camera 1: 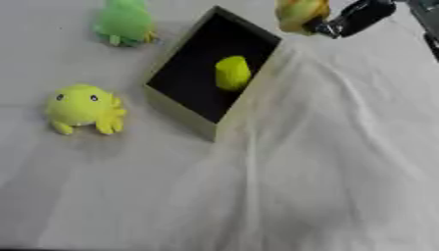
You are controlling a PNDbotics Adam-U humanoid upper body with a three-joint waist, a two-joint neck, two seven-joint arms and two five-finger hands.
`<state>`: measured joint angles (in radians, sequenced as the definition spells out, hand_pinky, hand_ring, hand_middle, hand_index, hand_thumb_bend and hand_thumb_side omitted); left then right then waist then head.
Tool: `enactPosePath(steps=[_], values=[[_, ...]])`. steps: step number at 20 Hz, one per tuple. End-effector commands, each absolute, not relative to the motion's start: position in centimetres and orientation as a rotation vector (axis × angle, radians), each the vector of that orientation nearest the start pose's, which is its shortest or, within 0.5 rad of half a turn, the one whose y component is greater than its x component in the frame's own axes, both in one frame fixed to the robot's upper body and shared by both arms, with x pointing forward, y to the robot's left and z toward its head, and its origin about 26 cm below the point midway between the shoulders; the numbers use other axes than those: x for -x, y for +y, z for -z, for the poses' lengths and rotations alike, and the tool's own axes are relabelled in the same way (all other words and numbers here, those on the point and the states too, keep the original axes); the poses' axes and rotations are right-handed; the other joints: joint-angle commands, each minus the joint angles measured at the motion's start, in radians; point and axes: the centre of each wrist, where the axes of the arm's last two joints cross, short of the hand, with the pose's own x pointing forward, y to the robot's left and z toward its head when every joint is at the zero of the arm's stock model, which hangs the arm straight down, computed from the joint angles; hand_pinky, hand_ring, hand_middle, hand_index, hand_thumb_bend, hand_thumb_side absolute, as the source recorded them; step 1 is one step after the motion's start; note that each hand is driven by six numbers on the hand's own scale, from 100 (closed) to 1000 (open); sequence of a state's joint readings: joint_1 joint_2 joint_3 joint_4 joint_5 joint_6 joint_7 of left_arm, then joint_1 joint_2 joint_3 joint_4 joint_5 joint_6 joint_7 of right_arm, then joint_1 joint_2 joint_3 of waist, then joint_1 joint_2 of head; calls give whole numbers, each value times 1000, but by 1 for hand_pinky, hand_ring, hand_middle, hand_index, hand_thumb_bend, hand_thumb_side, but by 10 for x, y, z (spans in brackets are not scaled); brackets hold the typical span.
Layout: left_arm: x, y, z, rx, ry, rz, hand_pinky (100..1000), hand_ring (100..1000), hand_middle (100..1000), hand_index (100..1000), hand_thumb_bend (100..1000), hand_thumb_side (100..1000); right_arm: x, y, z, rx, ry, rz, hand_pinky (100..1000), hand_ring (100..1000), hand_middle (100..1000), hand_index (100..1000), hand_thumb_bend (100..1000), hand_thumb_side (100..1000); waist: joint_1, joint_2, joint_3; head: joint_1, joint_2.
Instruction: Pick up objects on the table and place them in the box.
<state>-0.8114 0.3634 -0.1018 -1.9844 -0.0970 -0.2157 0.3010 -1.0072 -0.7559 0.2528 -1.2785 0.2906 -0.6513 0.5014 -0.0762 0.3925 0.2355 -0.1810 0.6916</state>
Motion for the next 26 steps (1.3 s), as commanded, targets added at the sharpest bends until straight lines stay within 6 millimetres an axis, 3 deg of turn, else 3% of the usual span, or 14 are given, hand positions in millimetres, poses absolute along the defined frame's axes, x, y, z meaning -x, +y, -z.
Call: enactPosePath(steps=[1,8,9,11,15,20,23,26], values=[[-300,184,-349,87,3188,-263,675,679,661,813,399,501,-431,-299,-346,-742,2446,2214,809,801,372,585,100,121,1,-16,9,-12,-22],[-299,180,-354,58,3171,-252,675,679,661,812,399,502,-453,-284,-339,-742,2489,2220,819,818,396,609,100,158,-7,2,49,-42,-40],[-298,180,-354,57,3169,-252,675,679,661,812,399,502,-456,-283,-335,-740,2481,2229,826,828,409,621,100,237,-8,4,54,-45,-41],[-298,180,-355,55,3168,-254,674,679,661,812,398,503,-462,-282,-328,-720,2457,2250,833,841,432,639,100,302,-11,6,59,-48,-41],[-298,180,-354,59,3171,-257,673,678,661,812,396,506,-467,-285,-320,-727,2402,2282,843,872,497,693,100,326,-15,9,62,-49,-37],[-299,182,-353,72,3178,-259,673,678,661,812,396,508,-468,-290,-318,-777,2346,2294,859,921,603,793,241,343,-15,8,58,-51,-37],[-299,182,-352,76,3181,-260,673,678,661,812,396,509,-468,-292,-318,-807,2318,2298,880,963,714,872,309,368,-14,7,56,-62,-36],[-299,183,-351,81,3185,-262,672,678,660,812,395,511,-468,-293,-317,-826,2301,2299,885,971,731,885,333,395,-12,6,54,-72,-37]])
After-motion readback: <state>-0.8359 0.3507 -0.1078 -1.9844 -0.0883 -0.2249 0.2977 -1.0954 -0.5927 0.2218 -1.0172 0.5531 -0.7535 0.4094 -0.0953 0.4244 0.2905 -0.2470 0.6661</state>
